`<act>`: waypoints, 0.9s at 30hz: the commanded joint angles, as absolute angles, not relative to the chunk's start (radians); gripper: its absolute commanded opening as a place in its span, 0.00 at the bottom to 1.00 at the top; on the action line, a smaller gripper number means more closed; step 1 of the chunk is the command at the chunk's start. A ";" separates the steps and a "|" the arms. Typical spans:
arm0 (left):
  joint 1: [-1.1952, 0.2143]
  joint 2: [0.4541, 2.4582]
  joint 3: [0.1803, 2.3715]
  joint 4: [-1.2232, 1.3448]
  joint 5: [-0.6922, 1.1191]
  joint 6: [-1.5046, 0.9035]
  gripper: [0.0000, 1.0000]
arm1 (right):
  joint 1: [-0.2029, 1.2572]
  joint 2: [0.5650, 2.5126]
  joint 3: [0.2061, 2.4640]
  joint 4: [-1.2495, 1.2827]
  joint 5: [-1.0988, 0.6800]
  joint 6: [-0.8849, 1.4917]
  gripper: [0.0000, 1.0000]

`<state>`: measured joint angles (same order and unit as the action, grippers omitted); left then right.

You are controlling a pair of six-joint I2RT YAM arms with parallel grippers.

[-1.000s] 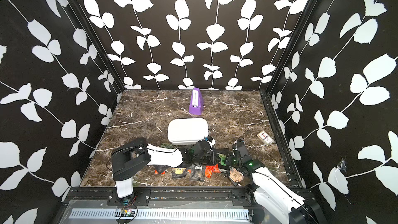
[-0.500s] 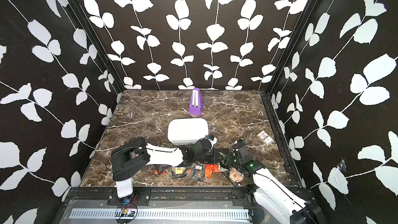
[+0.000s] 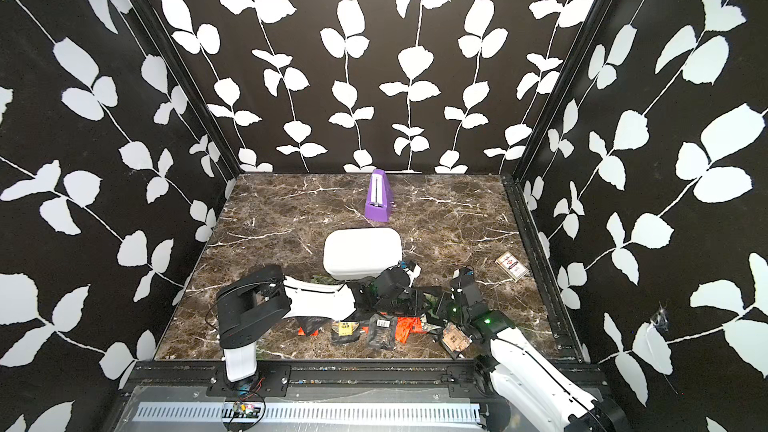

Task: Put the tea bags into the storage box
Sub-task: Pick up the tea bag from the center of the board.

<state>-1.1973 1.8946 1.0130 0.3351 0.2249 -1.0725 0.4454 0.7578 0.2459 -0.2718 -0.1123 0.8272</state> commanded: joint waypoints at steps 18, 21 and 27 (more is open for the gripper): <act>-1.201 1.787 1.032 0.246 0.224 -0.983 0.00 | 0.454 0.572 0.331 -0.498 0.024 0.780 0.00; -1.200 1.732 1.037 0.204 0.200 -0.940 0.00 | 0.454 0.497 0.368 -0.573 0.068 0.775 0.00; -1.164 1.625 1.043 0.121 0.167 -0.859 0.00 | 0.453 0.437 0.414 -0.664 0.101 0.772 0.06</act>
<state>-1.1847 1.6886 1.0172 0.1871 0.1951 -0.9272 0.4461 0.4438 0.3805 -0.5861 0.0570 0.7853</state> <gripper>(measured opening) 0.047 0.053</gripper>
